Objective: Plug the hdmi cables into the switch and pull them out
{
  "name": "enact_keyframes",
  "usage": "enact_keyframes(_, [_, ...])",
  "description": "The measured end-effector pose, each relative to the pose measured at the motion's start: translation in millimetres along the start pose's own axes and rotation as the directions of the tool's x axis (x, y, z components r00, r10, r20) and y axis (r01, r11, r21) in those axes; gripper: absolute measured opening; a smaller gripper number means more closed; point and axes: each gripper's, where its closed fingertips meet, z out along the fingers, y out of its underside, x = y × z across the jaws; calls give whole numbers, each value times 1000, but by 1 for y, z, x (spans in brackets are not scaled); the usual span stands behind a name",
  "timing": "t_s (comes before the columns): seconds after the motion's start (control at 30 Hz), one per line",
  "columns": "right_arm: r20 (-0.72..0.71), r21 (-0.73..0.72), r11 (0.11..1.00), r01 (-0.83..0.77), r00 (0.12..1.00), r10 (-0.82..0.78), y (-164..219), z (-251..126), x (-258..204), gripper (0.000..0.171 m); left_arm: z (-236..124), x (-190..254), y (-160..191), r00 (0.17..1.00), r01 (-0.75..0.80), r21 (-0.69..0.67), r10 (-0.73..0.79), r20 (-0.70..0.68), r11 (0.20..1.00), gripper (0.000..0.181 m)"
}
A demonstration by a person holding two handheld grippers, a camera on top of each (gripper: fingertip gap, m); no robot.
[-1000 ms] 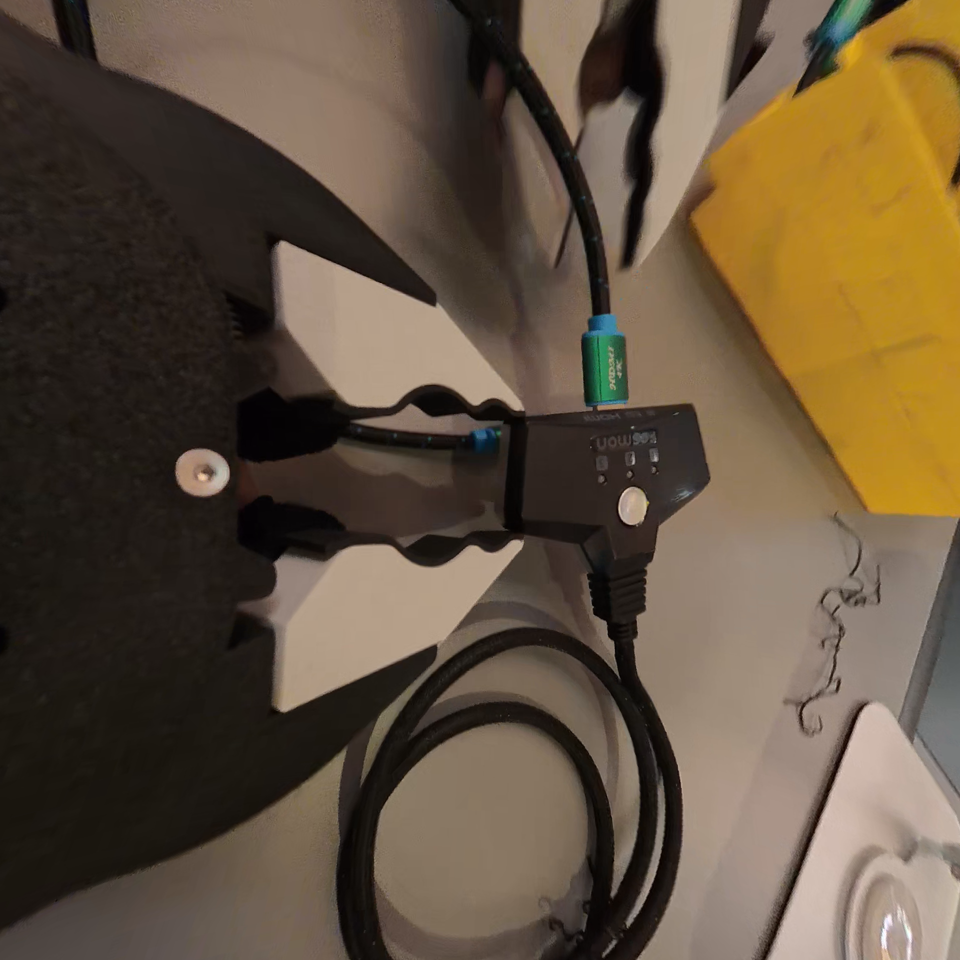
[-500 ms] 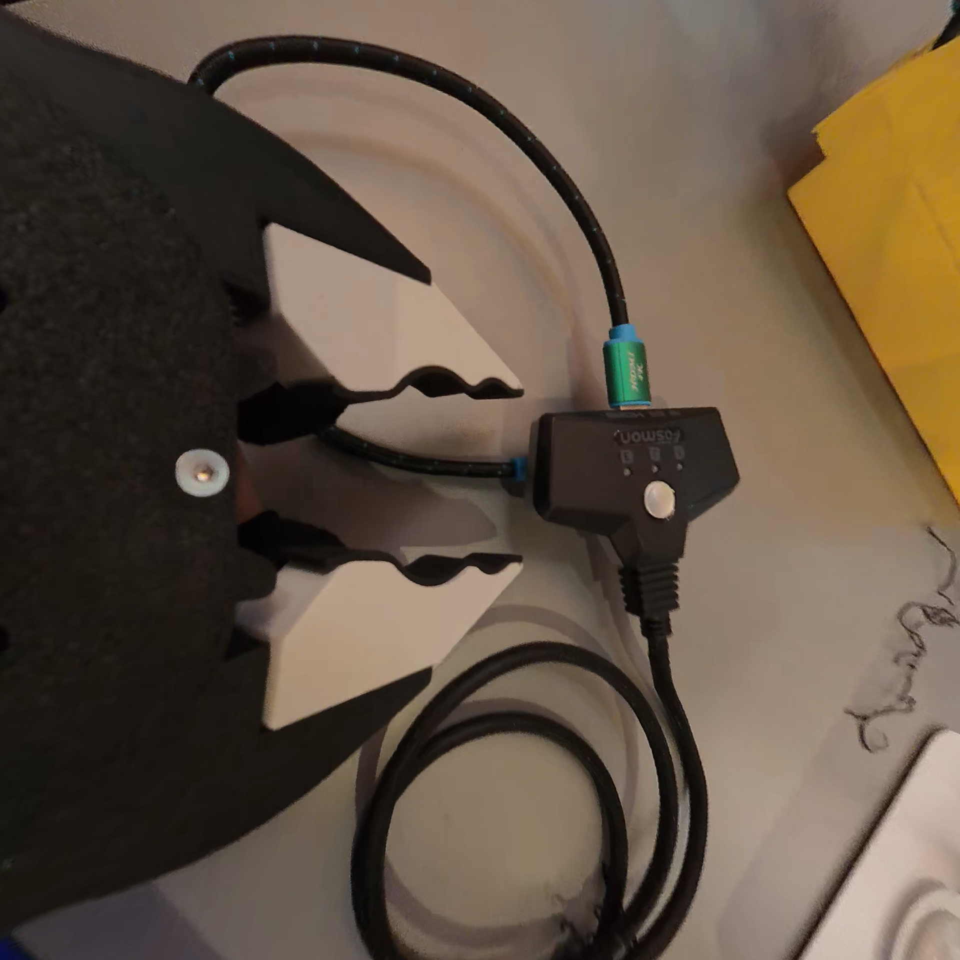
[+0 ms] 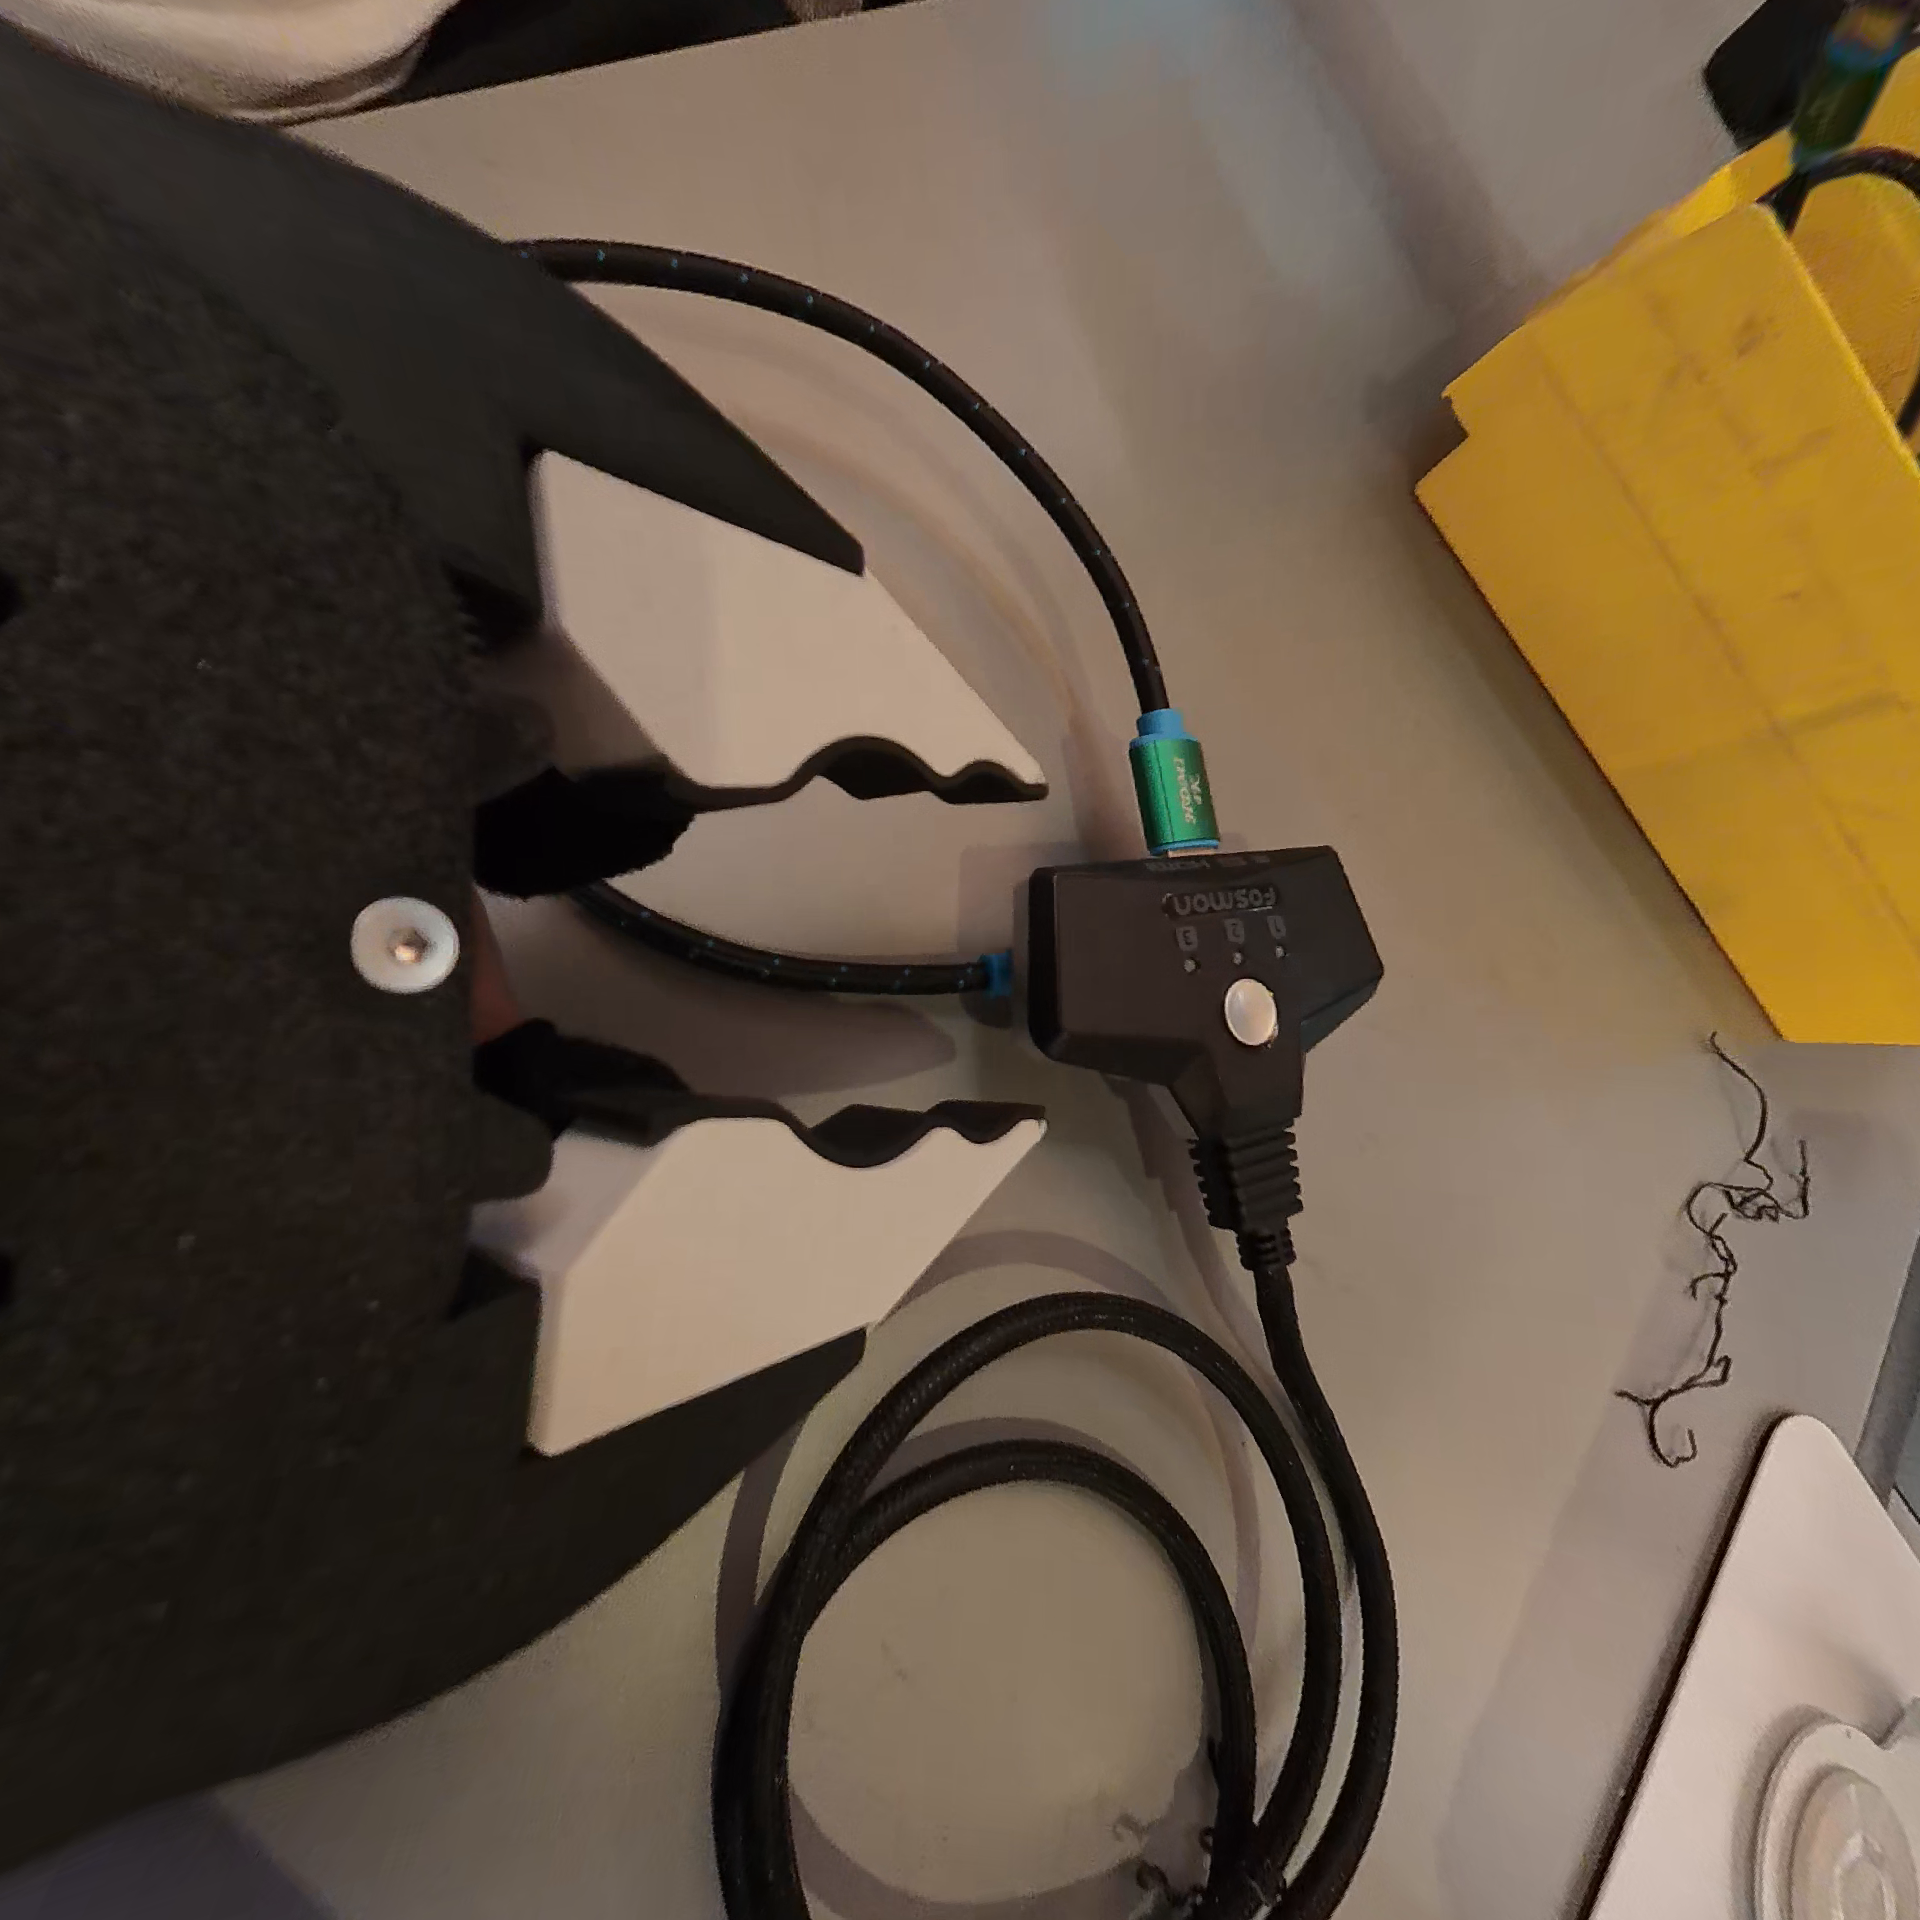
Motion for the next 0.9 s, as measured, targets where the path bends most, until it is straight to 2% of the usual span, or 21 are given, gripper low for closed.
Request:
enact_keyframes(0.07, [0,8,1000,-6,1000,6,-2,-1,0,56,-9,-22,-12,994,82,98,-88,67,992,6])
enact_keyframes(0.2, [11,23,1000,-8,1000,8,-6,-2,-2,56,-27,-54,-31,964,215,278,-249,92,936,6])
enact_keyframes(0.37, [26,62,998,6,1000,-7,-14,-6,-6,56,-50,-80,-58,938,256,412,-327,112,874,6])
enact_keyframes(0.47, [58,122,992,16,998,-24,-26,-13,-15,56,-75,-77,-92,934,286,520,-355,36,805,6])
enact_keyframes(0.57, [98,208,977,43,993,-64,-45,-24,-31,57,-98,-48,-133,933,344,587,-335,-129,733,6])
enact_keyframes(0.63, [133,249,966,67,986,-103,-55,-31,-45,57,-108,-9,-157,916,391,570,-244,-318,723,6])
enact_keyframes(0.73, [178,324,940,105,969,-170,-71,-46,-66,58,-110,54,-168,843,369,460,-82,-532,808,5])
enact_keyframes(0.8, [225,393,913,111,951,-213,-85,-64,-82,58,-103,84,-162,792,311,392,-8,-610,866,6])
enact_keyframes(0.9, [298,394,903,170,906,-300,-94,-84,-114,59,-86,116,-143,701,234,274,33,-712,933,6])
